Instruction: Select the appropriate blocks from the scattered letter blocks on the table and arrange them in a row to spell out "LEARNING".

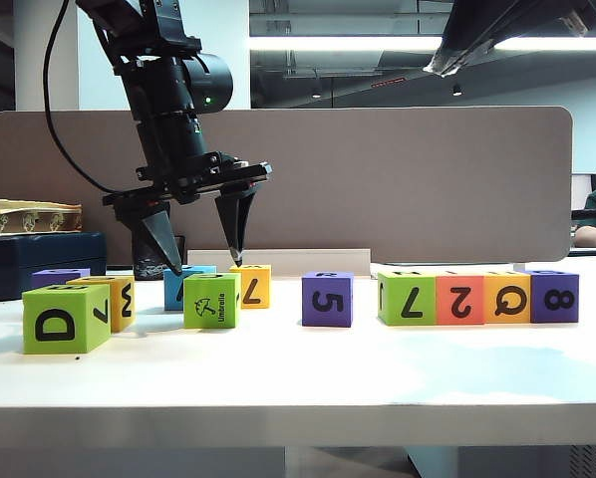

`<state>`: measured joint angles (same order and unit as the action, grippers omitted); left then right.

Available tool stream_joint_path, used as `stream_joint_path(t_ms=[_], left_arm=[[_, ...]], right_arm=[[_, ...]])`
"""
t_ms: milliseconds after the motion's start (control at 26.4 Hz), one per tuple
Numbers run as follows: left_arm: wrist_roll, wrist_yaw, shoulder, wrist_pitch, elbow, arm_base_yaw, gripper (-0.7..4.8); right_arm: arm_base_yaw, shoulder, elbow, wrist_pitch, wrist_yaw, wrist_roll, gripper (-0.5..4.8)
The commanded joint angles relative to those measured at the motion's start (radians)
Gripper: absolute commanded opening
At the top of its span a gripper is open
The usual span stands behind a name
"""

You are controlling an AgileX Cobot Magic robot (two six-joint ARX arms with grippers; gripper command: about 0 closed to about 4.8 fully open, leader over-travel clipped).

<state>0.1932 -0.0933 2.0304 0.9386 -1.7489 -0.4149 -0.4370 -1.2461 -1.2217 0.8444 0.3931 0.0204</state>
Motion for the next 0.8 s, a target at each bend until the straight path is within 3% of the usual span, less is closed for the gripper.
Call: stream_joint_path(t_ms=[38,568,682,796], left_arm=[[0.005,0.003,0.004,-0.017,-0.002,-0.008,3.63],[0.028,0.010,0.037,-0.059,-0.003,-0.008,3.62],[0.029,0.011,0.041,-0.058,-0.003,-0.008,3.21],[0.028,0.012,0.050,-0.058,-0.003,-0.008,3.21]], right_arm=[[-0.002,0.003,-0.004,-0.019,0.002,-0.003,-0.01],[-0.002,0.003,-0.004,-0.019,0.002,-0.003,-0.01],[-0.002,0.003,-0.004,-0.019,0.002,-0.003,-0.01],[-0.002,0.003,-0.004,-0.019,0.002,-0.003,-0.01]])
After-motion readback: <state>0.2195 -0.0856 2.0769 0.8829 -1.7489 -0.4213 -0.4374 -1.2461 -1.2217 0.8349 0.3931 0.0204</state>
